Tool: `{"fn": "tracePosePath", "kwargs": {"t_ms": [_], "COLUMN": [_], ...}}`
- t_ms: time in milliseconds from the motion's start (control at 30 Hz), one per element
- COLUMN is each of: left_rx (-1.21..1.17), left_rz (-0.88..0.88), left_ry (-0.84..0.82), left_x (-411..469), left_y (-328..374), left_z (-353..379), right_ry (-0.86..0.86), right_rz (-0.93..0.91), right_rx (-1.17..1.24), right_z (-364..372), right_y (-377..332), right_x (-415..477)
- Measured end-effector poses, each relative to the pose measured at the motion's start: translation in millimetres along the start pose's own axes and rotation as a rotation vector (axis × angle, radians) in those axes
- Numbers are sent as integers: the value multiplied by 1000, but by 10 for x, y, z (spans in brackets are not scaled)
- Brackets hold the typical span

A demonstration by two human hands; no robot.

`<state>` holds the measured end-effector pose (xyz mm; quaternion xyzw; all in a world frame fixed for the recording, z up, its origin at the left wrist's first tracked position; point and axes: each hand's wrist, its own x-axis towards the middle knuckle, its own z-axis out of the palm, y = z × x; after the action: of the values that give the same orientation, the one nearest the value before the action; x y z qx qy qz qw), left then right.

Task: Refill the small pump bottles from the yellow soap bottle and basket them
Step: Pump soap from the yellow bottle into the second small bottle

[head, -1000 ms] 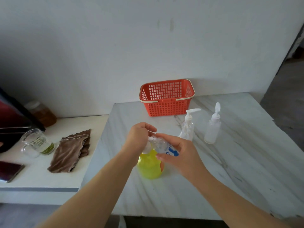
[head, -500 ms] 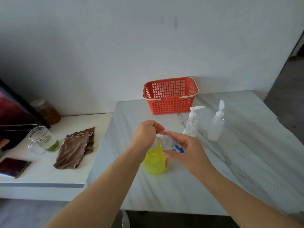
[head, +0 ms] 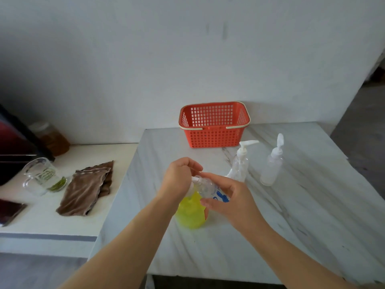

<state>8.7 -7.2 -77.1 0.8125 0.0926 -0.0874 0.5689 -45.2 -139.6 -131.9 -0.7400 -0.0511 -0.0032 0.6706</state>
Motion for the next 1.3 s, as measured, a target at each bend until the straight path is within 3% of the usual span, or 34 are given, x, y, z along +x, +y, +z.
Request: {"fn": "tracePosePath", "kwargs": {"t_ms": [1300], "left_rx": [22], "left_rz": [11], "left_ry": [-8], "left_x": [28], "left_y": [68], "left_z": [-48], "right_ry": [-4], "right_rz": [-50], "right_rx": [0], "right_z": [-18], "right_y": [-84], "right_x": [7]}}
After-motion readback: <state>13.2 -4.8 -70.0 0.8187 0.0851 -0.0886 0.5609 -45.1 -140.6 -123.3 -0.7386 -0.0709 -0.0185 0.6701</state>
